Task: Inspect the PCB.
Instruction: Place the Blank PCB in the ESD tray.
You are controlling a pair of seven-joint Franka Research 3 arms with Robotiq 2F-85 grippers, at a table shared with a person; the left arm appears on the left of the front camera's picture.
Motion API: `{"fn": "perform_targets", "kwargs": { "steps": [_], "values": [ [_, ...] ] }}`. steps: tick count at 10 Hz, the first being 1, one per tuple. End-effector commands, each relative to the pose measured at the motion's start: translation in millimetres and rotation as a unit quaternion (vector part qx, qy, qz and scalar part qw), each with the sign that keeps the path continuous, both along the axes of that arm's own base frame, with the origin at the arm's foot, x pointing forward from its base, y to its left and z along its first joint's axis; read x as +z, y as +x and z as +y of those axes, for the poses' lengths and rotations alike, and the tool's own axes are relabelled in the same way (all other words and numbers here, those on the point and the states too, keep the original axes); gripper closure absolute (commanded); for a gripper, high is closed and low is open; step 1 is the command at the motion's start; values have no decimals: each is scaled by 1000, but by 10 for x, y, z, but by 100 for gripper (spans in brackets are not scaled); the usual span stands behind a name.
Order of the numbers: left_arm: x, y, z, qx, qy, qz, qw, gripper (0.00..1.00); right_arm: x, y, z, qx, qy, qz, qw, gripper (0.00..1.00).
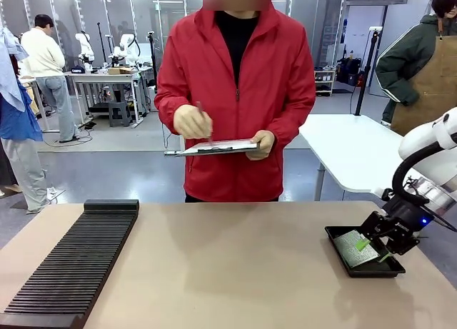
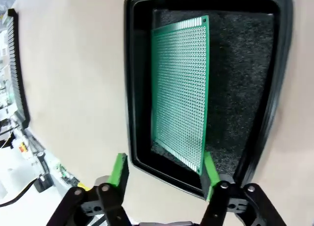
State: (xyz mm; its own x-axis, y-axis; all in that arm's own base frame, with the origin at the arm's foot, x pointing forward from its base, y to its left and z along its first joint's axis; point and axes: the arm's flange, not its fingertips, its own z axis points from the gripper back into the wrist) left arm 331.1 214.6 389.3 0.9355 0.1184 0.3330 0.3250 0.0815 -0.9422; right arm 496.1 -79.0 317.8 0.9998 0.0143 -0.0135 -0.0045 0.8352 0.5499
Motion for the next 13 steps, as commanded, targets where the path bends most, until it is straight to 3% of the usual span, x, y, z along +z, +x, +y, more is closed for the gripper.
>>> {"fn": "perform_targets", "kwargs": {
  "steps": [1,3,13],
  "values": [
    [25,-6,3,0,1,-1,1000,0,57,-134,156,-27,-62,-16,998,0],
    [25,-6,3,0,1,-1,1000,0,159,-244,225,-34,-96,-44,994,0],
    [25,-6,3,0,1,-1,1000,0,162,-168,151,-22,-75,-50,996,0]
  ]
}}
